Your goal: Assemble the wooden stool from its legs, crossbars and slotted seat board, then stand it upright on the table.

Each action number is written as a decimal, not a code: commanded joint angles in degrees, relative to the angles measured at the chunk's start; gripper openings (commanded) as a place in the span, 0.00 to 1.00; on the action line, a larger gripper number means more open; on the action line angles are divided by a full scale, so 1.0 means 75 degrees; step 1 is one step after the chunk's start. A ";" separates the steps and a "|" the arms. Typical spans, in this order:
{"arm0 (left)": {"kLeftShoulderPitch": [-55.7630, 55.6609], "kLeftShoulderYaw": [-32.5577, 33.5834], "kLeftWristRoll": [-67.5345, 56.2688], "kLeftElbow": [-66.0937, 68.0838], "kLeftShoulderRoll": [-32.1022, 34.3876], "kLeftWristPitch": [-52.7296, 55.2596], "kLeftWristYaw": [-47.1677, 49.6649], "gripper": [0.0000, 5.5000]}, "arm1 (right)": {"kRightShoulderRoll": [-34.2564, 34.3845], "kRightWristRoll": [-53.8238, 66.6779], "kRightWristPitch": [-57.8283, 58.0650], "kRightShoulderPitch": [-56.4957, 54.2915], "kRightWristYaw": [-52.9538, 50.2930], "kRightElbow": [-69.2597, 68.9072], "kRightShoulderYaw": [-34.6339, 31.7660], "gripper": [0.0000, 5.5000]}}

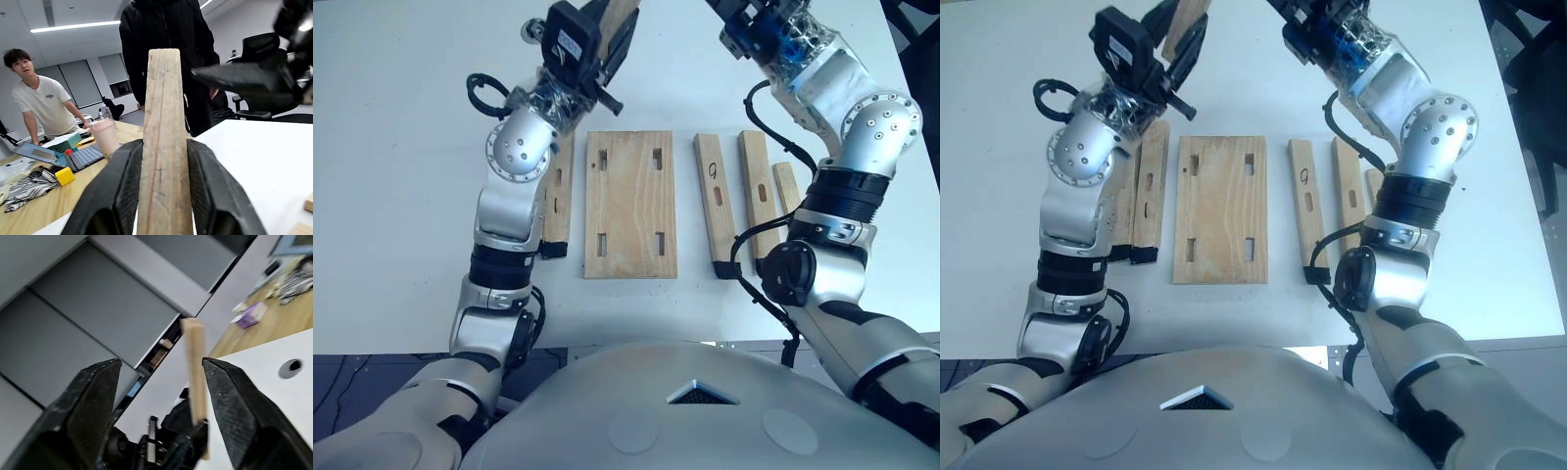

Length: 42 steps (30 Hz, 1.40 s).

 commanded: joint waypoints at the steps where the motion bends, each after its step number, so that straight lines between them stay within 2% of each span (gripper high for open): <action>1: 0.0171 -0.0119 0.0024 -0.0311 -0.0062 -0.0082 -0.0115 0.23 | -0.0193 0.0227 0.0233 -0.0035 -0.0386 0.0096 -0.0139 0.62; 8: 0.0444 -0.0343 0.0038 -0.0567 -0.0119 -0.0157 -0.0301 0.23 | -0.0182 0.0158 0.0357 -0.0013 -0.0527 0.0196 -0.0087 0.62; 10: 0.0459 -0.0350 0.0059 -0.0530 -0.0136 -0.0159 -0.0324 0.23 | -0.0186 0.0205 0.0385 -0.0058 -0.0530 0.0238 -0.0114 0.58; 15: 0.0411 -0.0338 0.0157 -0.0401 -0.0222 -0.0217 -0.0250 0.23 | -0.0237 0.0116 0.0414 -0.0135 -0.0447 0.0298 -0.0057 0.39; 22: 0.0471 -0.0363 0.0331 -0.0360 -0.0231 -0.0206 -0.0224 0.23 | -0.0393 -0.0342 0.0091 -0.0164 -0.0302 0.0341 0.0239 0.21; 25: 0.0528 -0.0325 0.0315 -0.0349 -0.0224 -0.0181 -0.0221 0.23 | -0.0396 -0.0530 -0.0128 -0.0127 -0.0365 0.0403 0.0259 0.10; 30: 0.0549 -0.0255 0.0297 -0.0269 -0.0177 -0.0125 -0.0227 0.23 | -0.0306 -0.0682 -0.0318 -0.0026 -0.0314 0.0293 0.0367 0.07; 31: 0.0542 -0.0210 0.0270 -0.0233 -0.0166 -0.0113 -0.0227 0.29 | -0.0281 -0.0730 -0.0377 -0.0024 -0.0289 0.0250 0.0413 0.07; 36: 0.0495 0.0005 0.0134 -0.0104 -0.0136 -0.0045 -0.0233 0.42 | -0.0173 -0.1297 -0.1183 0.0055 -0.0318 0.0098 0.0675 0.07; 40: 0.0602 0.0218 0.0256 -0.0149 -0.0083 0.0104 -0.0007 0.52 | -0.0463 -0.3450 -0.3273 0.0247 -0.0884 0.0403 0.1259 0.07; 42: 0.0653 0.0597 0.0279 -0.0197 -0.0093 0.0342 0.0377 0.54 | -0.0498 -0.3923 -0.3777 0.0501 -0.1065 0.0281 0.1228 0.07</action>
